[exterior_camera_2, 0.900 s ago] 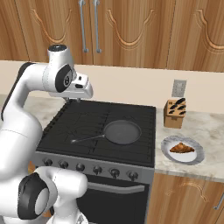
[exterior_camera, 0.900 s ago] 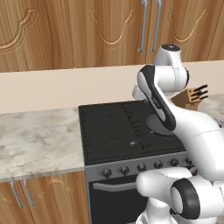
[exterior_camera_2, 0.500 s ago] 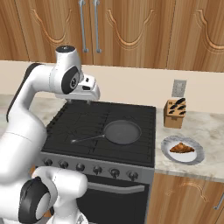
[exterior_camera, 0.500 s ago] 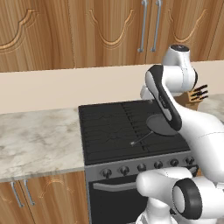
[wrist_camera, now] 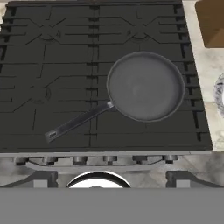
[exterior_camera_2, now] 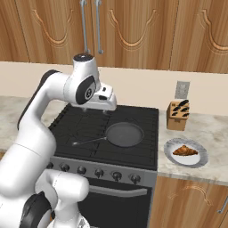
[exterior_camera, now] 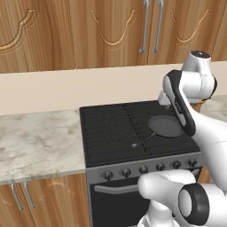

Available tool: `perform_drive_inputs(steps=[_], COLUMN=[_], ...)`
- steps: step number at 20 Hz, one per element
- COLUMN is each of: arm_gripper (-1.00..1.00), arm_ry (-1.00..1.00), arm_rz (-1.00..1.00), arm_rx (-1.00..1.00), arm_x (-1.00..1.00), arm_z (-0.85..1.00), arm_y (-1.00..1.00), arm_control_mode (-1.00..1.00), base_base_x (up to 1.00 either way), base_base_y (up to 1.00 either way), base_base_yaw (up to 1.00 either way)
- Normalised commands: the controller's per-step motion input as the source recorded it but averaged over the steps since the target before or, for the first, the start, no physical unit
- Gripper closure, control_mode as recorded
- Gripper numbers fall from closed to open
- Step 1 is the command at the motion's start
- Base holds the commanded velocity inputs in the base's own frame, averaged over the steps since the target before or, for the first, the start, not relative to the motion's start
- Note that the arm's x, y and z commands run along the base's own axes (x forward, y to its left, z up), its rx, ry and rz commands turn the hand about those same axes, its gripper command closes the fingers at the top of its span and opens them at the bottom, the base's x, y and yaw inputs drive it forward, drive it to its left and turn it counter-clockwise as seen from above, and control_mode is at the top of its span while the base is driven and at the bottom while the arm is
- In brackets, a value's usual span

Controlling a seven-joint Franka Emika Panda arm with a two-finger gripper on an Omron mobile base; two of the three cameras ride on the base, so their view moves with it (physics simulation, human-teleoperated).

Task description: Pick the croissant and place it on the pan. Then turn on the stove to warm the croissant.

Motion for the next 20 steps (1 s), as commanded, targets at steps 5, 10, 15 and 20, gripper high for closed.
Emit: perform_drive_inputs(steps=[5,10,15,20], arm_gripper=[-1.00,-1.00,-1.00,-1.00], arm_ry=[0.03,0.05,0.03,0.00], arm_rz=[-0.27,-0.40,-0.44,-0.14], arm_rx=[0.00,0.00,0.06,0.08], arm_x=[0.00,0.00,0.00,0.00], arm_z=[-0.20,-0.16,-0.07,0.00], arm_y=[-0.59,-0.47,-0.34,-0.38], arm_control_mode=[-1.00,-1.00,-1.00,-1.00], base_base_x=[0.00,0.00,0.00,0.00], base_base_y=[0.00,0.00,0.00,0.00], base_base_yaw=[0.00,0.00,0.00,0.00])
